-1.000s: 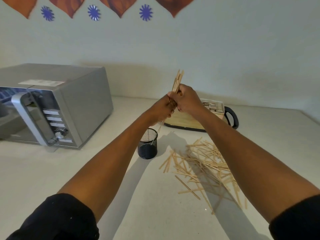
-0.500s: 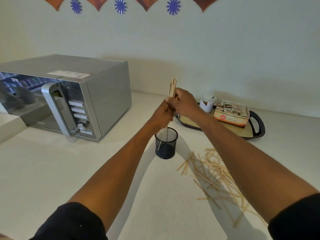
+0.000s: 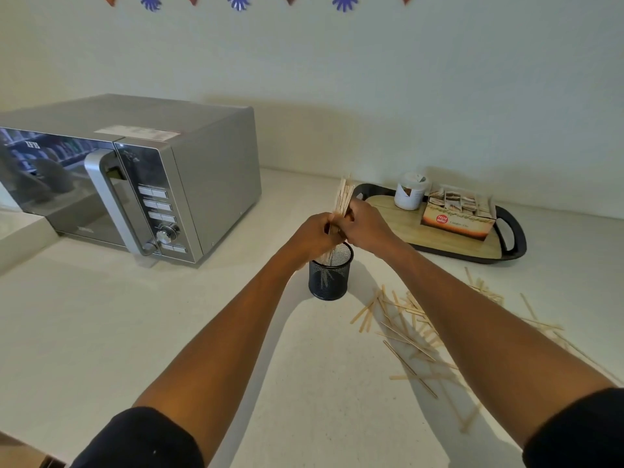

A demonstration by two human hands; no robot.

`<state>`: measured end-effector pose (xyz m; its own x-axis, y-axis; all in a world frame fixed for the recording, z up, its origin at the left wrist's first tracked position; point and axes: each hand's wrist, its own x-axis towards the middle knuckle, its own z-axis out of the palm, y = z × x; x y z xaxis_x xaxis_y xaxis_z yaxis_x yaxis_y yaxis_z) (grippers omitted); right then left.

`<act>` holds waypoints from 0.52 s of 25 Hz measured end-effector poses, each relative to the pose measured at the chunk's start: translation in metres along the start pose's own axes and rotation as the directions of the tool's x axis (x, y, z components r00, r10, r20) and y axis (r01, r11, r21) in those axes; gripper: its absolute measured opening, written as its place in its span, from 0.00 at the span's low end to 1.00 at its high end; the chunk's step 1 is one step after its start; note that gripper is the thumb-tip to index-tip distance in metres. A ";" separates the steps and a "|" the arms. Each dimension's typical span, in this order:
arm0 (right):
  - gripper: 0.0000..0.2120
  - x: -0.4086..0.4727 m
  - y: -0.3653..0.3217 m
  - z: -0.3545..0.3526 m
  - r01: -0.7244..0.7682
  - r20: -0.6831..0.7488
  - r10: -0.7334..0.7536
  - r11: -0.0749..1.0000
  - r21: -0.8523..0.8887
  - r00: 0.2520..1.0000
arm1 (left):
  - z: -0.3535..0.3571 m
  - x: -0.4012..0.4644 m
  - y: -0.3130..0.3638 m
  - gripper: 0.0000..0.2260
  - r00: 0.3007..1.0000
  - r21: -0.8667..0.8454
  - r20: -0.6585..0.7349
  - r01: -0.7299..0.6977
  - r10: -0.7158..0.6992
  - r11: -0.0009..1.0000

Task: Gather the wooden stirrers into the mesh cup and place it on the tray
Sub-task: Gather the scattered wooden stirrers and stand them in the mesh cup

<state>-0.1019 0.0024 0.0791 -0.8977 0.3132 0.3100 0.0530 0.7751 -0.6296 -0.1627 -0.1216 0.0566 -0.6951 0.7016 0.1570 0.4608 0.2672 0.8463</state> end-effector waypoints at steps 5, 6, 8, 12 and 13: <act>0.08 -0.001 -0.003 0.001 0.002 0.116 0.009 0.996 -0.094 0.993 | -0.010 -0.002 -0.005 0.09 0.997 0.309 -0.073 0.000 0.023 0.951; 0.09 -0.002 -0.002 0.002 -0.007 0.136 0.023 0.993 -0.115 0.990 | -0.012 -0.002 -0.004 0.09 0.997 0.336 -0.078 0.002 0.025 0.942; 0.11 -0.004 -0.001 0.004 -0.025 0.161 0.050 0.988 -0.150 0.986 | -0.014 -0.004 -0.003 0.12 0.997 0.374 -0.071 0.008 0.020 0.927; 0.13 -0.006 -0.001 0.004 -0.047 0.186 0.071 0.990 -0.131 0.980 | -0.013 -0.007 -0.004 0.12 0.996 0.394 -0.089 0.012 0.026 0.919; 0.13 -0.006 -0.002 0.003 -0.048 0.187 0.073 0.990 -0.136 0.980 | -0.012 -0.007 -0.004 0.12 0.995 0.403 -0.097 0.010 0.032 0.915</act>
<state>-0.0979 -0.0025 0.0761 -0.9573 0.2611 0.1242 0.1553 0.8265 -0.5411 -0.1664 -0.1359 0.0586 -0.7304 0.6422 0.2325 0.6371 0.5179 0.5708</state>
